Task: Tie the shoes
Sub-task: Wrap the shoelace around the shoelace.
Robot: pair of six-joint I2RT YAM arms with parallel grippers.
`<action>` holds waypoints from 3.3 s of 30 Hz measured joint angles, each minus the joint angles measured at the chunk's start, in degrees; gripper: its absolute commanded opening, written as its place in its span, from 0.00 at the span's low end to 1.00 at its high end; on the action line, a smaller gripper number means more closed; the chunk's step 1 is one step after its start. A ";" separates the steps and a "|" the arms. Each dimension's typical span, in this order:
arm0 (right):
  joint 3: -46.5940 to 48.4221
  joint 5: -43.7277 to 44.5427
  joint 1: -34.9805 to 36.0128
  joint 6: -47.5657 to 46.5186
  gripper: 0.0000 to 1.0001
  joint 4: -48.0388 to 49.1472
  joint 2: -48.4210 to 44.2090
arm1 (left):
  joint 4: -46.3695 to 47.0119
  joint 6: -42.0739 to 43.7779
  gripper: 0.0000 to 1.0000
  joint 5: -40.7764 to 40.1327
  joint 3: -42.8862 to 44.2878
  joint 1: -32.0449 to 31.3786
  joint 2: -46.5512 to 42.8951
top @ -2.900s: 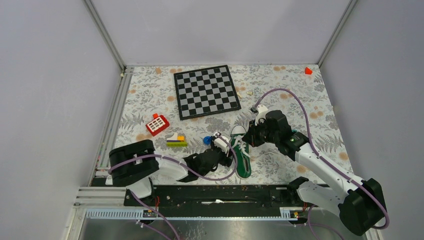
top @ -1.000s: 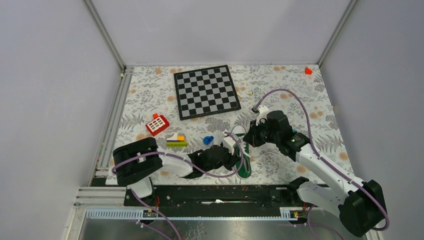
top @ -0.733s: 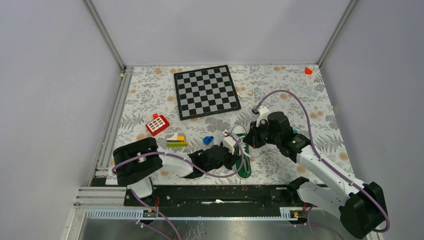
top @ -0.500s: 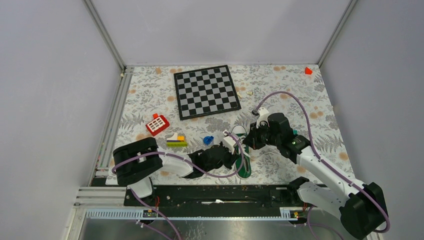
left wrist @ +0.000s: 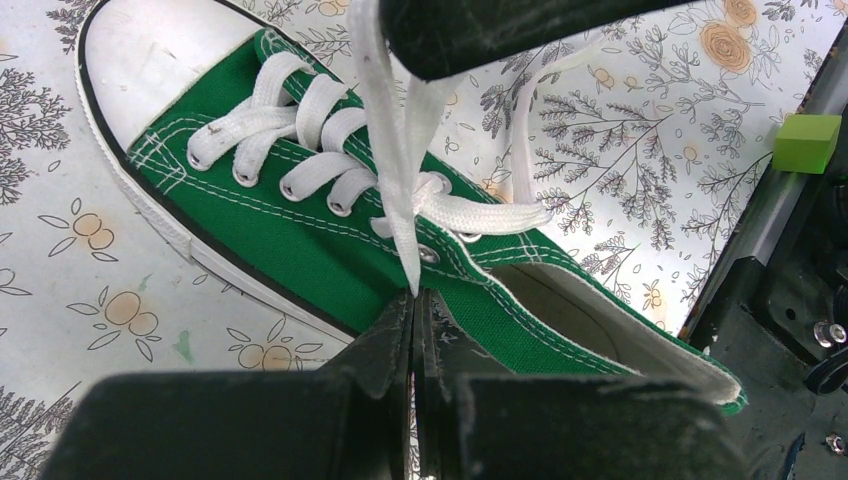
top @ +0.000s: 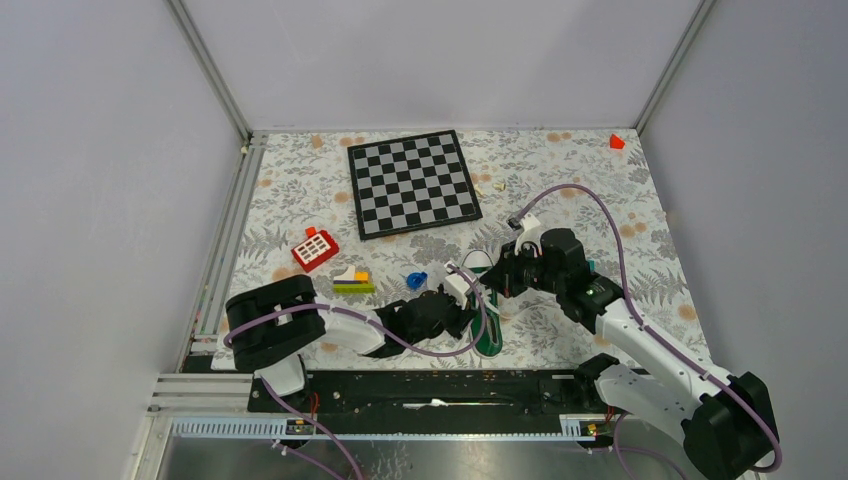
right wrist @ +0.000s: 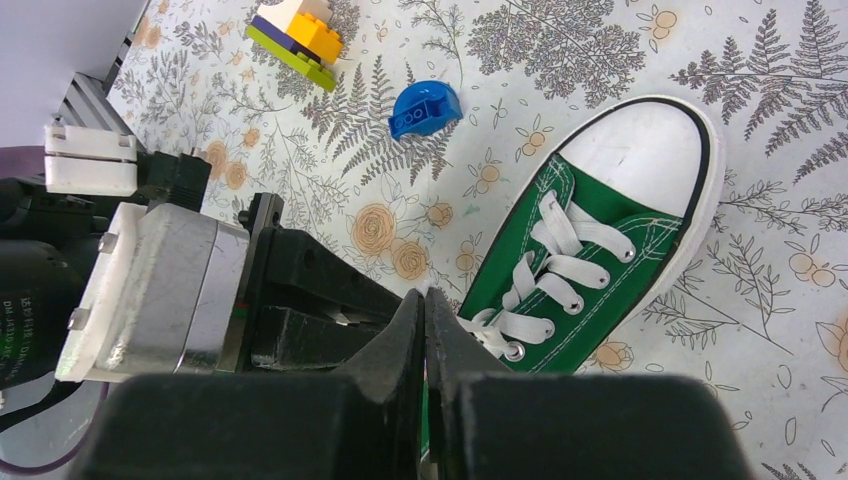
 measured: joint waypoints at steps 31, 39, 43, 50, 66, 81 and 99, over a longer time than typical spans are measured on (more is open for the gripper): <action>-1.70 -0.48 -0.04 -0.44 0.00 0.50 -0.59 | -11.26 4.55 0.61 -5.86 -0.98 0.00 -9.44; -1.70 -0.50 -0.04 -0.76 0.00 0.39 -0.57 | -10.88 5.81 0.63 -7.63 -1.01 0.00 -11.65; -1.70 -0.48 -0.04 -0.76 0.00 0.39 -0.55 | -9.11 5.81 0.63 -8.24 -1.64 -0.09 -11.65; -1.70 -0.48 -0.04 -0.76 0.00 0.37 -0.55 | -7.32 5.81 0.64 -10.93 -1.03 -1.22 -11.41; -1.70 -0.48 -0.04 -0.79 0.00 -0.37 -0.55 | -0.76 5.53 0.61 -11.80 2.69 -1.66 -3.02; -1.70 -0.48 -0.04 -1.03 0.00 -1.16 -0.44 | 7.37 4.79 0.36 -11.52 2.93 -1.66 0.02; -1.36 -0.44 -0.15 -1.18 0.00 -1.33 -0.44 | 9.27 4.04 0.00 -12.24 2.86 -1.92 0.87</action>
